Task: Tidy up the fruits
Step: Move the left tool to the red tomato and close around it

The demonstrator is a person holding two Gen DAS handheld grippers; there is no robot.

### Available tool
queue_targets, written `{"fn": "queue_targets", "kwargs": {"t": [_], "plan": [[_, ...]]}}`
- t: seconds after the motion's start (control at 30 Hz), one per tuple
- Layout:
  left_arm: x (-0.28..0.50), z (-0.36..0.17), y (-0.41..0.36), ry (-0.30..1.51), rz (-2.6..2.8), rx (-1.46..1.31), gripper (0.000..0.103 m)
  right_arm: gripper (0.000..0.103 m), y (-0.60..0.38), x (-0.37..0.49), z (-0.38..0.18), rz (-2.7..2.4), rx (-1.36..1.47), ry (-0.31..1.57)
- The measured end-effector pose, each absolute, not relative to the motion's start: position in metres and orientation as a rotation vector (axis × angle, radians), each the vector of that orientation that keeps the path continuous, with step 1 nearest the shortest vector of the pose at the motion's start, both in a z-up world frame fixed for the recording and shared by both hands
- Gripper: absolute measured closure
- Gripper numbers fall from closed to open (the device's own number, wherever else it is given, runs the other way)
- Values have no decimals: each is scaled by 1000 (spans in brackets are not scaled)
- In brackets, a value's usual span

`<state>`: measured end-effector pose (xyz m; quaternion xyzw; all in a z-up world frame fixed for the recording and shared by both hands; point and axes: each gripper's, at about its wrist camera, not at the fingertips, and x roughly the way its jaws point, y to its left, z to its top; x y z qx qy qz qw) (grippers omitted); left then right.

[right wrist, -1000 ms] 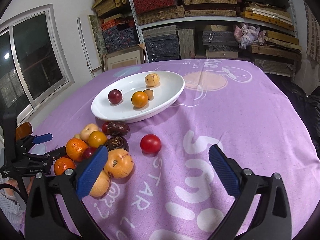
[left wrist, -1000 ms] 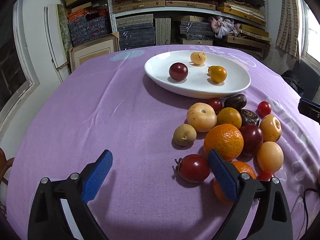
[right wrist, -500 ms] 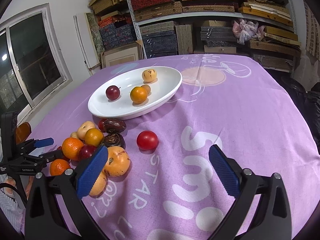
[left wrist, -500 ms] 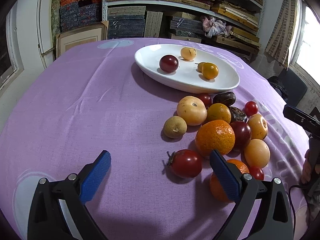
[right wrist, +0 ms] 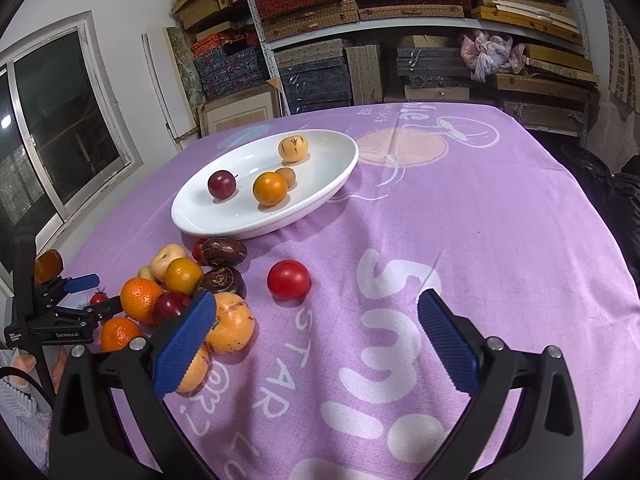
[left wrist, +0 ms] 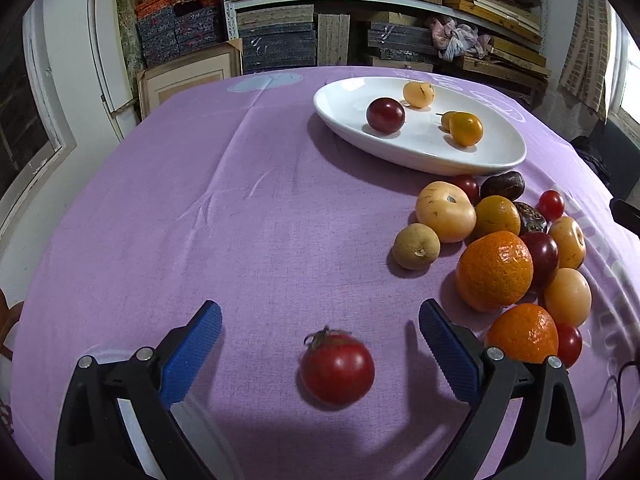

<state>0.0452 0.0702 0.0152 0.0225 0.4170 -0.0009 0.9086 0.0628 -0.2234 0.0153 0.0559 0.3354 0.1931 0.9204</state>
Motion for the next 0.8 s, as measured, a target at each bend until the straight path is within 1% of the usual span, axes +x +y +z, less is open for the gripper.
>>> {"fn": "queue_targets", "kwargs": {"t": [0.07, 0.1, 0.17, 0.37, 0.73, 0.77, 0.8], "plan": [[44, 14, 71, 867, -24, 30, 5, 4, -223, 63, 15, 398, 112, 687], [42, 13, 70, 875, -38, 32, 10, 4, -223, 63, 15, 398, 111, 688], [35, 9, 68, 895, -58, 46, 13, 4, -223, 62, 15, 397, 114, 688], [5, 11, 81, 881, -68, 6, 13, 4, -221, 64, 12, 408, 125, 708], [-15, 10, 84, 889, -72, 14, 15, 4, -222, 66, 11, 403, 127, 711], [-18, 10, 84, 889, -71, 16, 18, 4, -222, 66, 10, 405, 126, 712], [-20, 9, 85, 893, -70, 14, 23, 4, -221, 65, 10, 407, 123, 712]]}}
